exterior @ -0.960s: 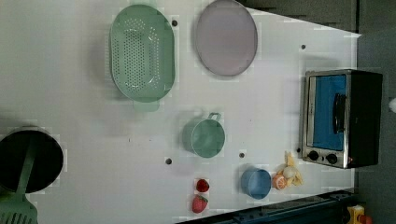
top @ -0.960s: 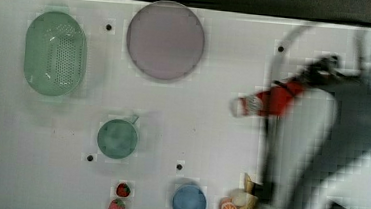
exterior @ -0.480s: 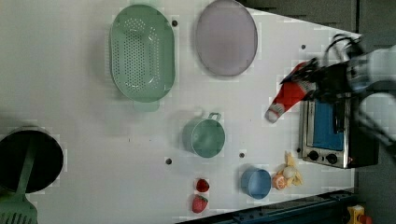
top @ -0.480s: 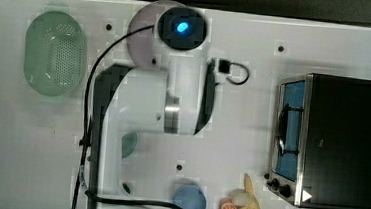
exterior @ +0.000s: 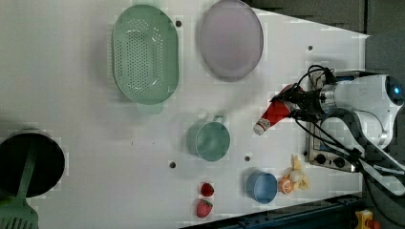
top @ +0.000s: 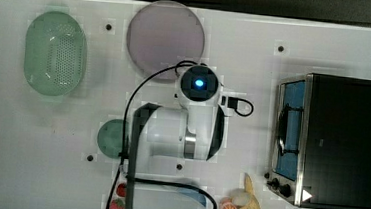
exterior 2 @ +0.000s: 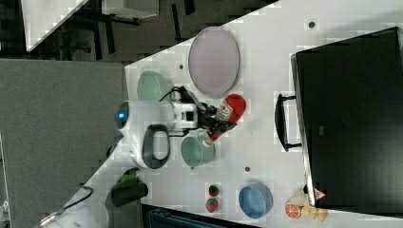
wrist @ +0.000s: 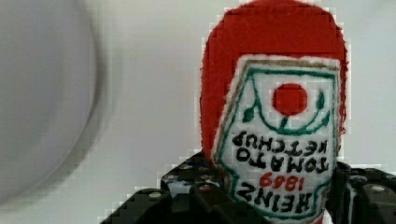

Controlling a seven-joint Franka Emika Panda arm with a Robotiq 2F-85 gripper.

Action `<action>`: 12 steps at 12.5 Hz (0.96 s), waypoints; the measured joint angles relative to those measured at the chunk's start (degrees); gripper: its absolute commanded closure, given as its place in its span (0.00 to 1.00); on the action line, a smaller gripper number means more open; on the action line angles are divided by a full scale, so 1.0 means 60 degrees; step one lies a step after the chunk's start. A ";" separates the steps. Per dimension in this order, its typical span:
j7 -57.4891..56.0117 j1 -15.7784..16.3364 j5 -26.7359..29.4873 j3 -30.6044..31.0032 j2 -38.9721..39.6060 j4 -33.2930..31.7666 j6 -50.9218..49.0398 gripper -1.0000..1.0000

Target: Pick Ketchup from oven and place it on table.

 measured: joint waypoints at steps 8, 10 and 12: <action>0.0003 -0.0101 0.0557 0.0242 0.1170 -0.0242 0.1348 0.00; 0.0022 -0.0187 0.0582 0.0205 0.0704 -0.0242 0.1301 0.00; 0.0022 -0.0293 0.0697 0.0312 -0.0401 0.0075 0.0895 0.00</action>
